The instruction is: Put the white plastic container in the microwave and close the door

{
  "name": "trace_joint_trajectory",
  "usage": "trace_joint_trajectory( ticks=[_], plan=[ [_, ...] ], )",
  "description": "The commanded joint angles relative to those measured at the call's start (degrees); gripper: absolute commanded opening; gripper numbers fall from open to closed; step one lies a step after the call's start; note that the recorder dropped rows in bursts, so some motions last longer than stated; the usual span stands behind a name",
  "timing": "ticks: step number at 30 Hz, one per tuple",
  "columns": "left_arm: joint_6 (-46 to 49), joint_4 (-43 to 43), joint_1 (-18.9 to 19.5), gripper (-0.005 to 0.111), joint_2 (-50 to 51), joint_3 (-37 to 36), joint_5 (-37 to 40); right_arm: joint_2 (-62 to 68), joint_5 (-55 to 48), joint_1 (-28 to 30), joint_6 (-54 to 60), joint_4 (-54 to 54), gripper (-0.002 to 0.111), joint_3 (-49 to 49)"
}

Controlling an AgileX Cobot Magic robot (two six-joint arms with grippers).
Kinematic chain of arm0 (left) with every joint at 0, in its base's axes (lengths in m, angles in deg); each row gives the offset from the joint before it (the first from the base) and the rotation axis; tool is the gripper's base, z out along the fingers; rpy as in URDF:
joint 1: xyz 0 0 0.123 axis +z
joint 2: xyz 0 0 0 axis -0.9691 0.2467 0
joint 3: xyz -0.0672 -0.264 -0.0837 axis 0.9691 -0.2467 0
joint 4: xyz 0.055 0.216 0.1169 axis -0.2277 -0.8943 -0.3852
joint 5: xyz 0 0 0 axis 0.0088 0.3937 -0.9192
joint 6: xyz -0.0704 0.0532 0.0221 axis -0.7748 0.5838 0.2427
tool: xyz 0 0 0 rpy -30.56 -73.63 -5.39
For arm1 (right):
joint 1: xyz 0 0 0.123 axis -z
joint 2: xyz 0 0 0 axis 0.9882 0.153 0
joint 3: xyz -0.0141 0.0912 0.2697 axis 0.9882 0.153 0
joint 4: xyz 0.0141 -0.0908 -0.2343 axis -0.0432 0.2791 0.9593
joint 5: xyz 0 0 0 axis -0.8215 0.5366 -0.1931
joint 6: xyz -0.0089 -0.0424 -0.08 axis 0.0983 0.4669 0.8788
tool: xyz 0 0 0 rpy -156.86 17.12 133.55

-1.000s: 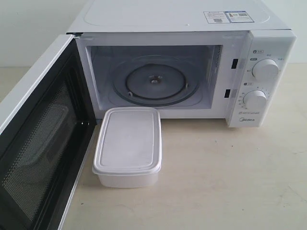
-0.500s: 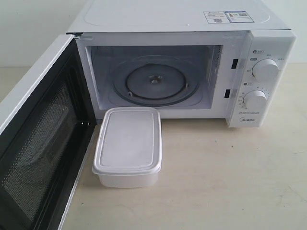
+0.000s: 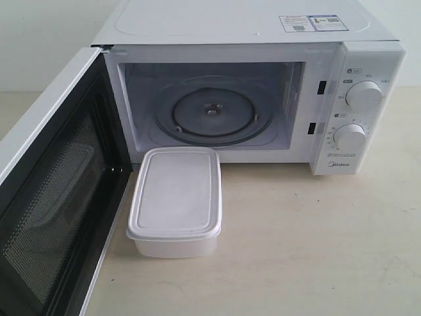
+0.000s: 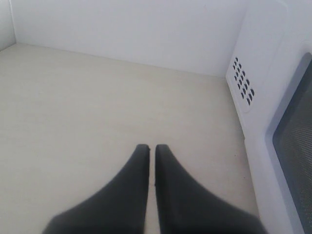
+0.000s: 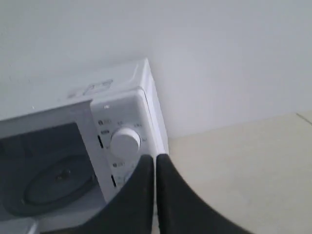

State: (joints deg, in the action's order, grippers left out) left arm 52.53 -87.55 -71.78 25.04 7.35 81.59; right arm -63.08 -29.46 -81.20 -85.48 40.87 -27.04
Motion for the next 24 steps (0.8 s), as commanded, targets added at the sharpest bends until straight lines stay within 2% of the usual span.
trace_joint_trajectory(
  ticks=[1, 4, 12, 16, 18, 24],
  plan=[
    [-0.4, 0.2, 0.1, 0.004, -0.2, -0.1, -0.2, -0.2, 10.3, 0.0, -1.0, -4.0, 0.0, -1.1],
    [-0.4, 0.2, 0.1, 0.004, -0.2, -0.1, -0.2, -0.2, 22.1, 0.0, -1.5, -8.5, 0.0, -1.1],
    [-0.4, 0.2, 0.1, 0.004, -0.2, -0.1, -0.2, -0.2, 33.7, 0.0, -2.9, -10.7, 0.0, -1.0],
    [-0.4, 0.2, 0.1, 0.004, -0.2, -0.1, -0.2, -0.2, 42.8, 0.0, -3.7, -10.4, 0.0, -1.5],
    [-0.4, 0.2, 0.1, 0.004, -0.2, -0.1, -0.2, -0.2, 41.0, 0.0, -3.3, -9.1, 0.0, -3.8],
    [-0.4, 0.2, 0.1, 0.004, -0.2, -0.1, -0.2, 10.2, 31.6, 0.0, -3.3, -3.6, 0.0, -15.9]
  ],
)
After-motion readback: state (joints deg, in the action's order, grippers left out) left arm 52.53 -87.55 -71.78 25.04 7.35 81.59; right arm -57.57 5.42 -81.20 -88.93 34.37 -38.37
